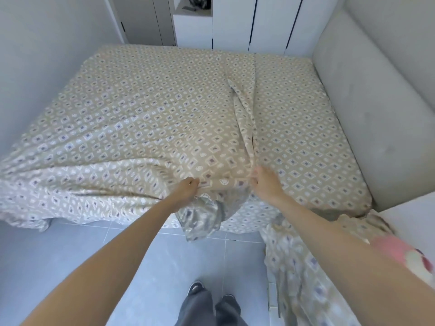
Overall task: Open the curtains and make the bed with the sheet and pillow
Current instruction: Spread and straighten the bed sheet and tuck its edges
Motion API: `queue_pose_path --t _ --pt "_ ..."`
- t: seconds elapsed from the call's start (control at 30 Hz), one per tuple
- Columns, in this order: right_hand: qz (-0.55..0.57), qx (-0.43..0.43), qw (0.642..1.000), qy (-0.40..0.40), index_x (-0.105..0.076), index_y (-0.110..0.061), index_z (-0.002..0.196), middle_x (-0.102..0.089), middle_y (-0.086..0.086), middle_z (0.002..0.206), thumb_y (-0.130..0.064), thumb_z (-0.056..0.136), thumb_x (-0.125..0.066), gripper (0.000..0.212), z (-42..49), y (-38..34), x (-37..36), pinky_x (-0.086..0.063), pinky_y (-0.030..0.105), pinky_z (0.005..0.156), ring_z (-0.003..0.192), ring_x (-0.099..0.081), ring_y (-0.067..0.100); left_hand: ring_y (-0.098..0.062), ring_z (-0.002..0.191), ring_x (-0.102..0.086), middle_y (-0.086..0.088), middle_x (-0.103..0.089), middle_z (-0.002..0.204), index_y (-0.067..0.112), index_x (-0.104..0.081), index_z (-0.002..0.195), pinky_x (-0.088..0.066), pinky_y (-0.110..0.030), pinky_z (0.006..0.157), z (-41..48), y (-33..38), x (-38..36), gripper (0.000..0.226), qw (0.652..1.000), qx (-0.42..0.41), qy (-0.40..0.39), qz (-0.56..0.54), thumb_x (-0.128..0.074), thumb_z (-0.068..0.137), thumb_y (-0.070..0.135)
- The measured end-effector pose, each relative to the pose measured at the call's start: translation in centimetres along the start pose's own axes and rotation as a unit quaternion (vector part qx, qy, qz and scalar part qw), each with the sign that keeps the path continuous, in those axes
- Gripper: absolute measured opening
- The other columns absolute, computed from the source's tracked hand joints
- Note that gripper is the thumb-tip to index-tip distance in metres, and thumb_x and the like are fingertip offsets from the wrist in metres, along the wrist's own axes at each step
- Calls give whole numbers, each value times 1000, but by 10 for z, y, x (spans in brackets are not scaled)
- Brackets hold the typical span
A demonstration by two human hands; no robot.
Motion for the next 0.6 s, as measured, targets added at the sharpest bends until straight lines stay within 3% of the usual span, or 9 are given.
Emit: queue_pose_path --t 0.1,0.17,0.2,0.23,0.27,0.37,0.47,0.53,0.6 --pt "25 -112 991 -70 -50 -5 92 -50 8 86 -4 93 -41 9 -23 9 -22 -39 35 84 89 -52 26 -25 89 -56 -21 -60 116 5 -51 125 -45 -31 71 -3 -5 7 44 994 42 1 -101 -32 102 37" --pt "97 -185 966 -153 -44 -9 73 -40 4 71 -6 96 -38 23 -42 5 -39 -36 28 70 65 -42 19 -23 79 -57 -14 -62 102 7 -50 127 -42 -25 58 -5 -4 9 42 988 62 -9 -138 -33 102 36" --pt "167 -220 943 -188 -45 -9 76 -42 6 74 -7 96 -39 22 -53 -1 -50 -36 28 68 65 -41 18 -20 72 -56 -9 -62 90 9 -53 120 -40 -25 56 -8 -5 11 37 985 72 -17 -155 -34 102 35" --pt "230 -242 915 -225 -51 -10 89 -48 7 87 -7 95 -43 11 -62 -7 -60 -40 28 73 75 -46 19 -18 67 -56 -6 -60 81 10 -55 113 -41 -25 57 -9 -4 12 34 981 81 -24 -173 -34 103 35" --pt "265 -239 894 -270 -54 -15 109 -53 6 106 -8 93 -49 18 -73 -15 -70 -43 29 83 94 -51 20 -17 66 -56 -5 -60 78 11 -55 109 -42 -25 59 -10 -4 15 32 978 89 -27 -188 -35 102 35" --pt "217 -145 879 -399 -23 -28 148 -29 3 152 -15 83 -70 81 -97 -44 -94 -34 34 109 136 -34 21 -18 70 -58 -5 -61 83 12 -56 113 -47 -28 66 -6 -5 22 34 970 96 -31 -221 -36 102 37" --pt "151 -69 917 -362 -1 -30 152 -14 -1 158 -36 67 -84 119 -103 -68 -105 -23 41 116 145 -15 23 -18 69 -59 -5 -61 82 11 -57 118 -49 -31 65 -5 -1 22 35 962 102 -41 -252 -38 102 36" --pt "154 -61 947 -275 -17 -27 148 -30 -2 150 -48 56 -86 117 -100 -83 -111 -27 39 114 141 -23 24 -18 68 -58 -5 -60 80 8 -56 121 -49 -30 64 -5 -2 19 37 960 104 -45 -257 -38 102 35" --pt "192 -107 957 -187 -43 -20 127 -50 -3 124 -60 49 -79 95 -97 -92 -114 -42 32 97 122 -44 20 -17 69 -58 -5 -60 81 5 -56 123 -49 -30 63 -6 -5 16 39 958 102 -47 -265 -39 102 34"
Point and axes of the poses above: each hand's wrist, its own z-axis towards the middle knuckle, its own x-axis out of the back of the hand, y = z × x, the point moved 4 cm from there along z, towards the middle knuckle
